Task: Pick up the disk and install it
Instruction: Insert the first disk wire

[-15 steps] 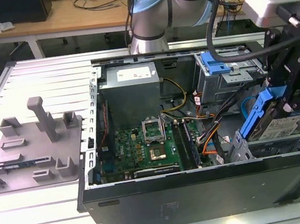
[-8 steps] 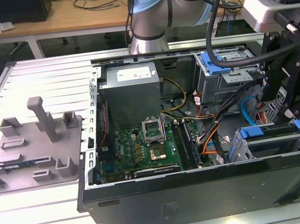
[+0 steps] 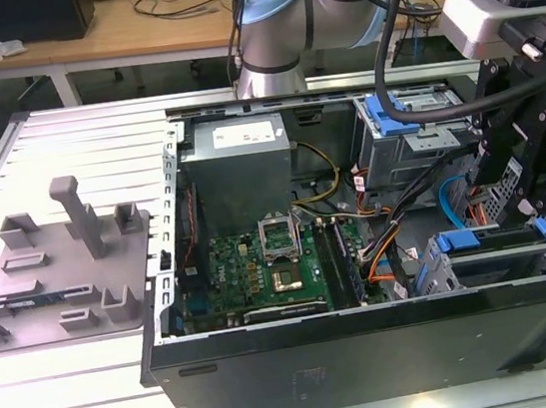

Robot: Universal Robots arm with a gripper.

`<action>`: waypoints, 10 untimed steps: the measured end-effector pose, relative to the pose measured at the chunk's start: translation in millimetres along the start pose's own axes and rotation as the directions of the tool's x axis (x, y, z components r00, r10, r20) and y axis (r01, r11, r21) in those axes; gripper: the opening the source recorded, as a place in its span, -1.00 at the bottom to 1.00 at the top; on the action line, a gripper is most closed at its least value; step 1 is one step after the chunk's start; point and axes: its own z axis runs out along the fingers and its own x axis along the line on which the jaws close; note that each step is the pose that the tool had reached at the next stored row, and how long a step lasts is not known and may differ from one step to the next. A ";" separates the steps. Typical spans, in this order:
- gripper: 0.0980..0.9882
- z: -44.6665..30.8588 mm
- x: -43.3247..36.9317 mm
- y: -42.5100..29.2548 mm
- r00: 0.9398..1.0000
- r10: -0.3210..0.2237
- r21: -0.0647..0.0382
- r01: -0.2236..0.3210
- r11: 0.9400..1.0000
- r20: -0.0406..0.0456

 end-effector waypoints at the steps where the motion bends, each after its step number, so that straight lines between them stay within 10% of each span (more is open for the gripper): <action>1: -0.08 0.0 0.0 0.0 1.000 0.000 0.000 0.000 1.000 0.000; 10: -0.08 0.1 -2.7 -0.5 1.000 -0.002 0.000 0.002 1.000 -0.006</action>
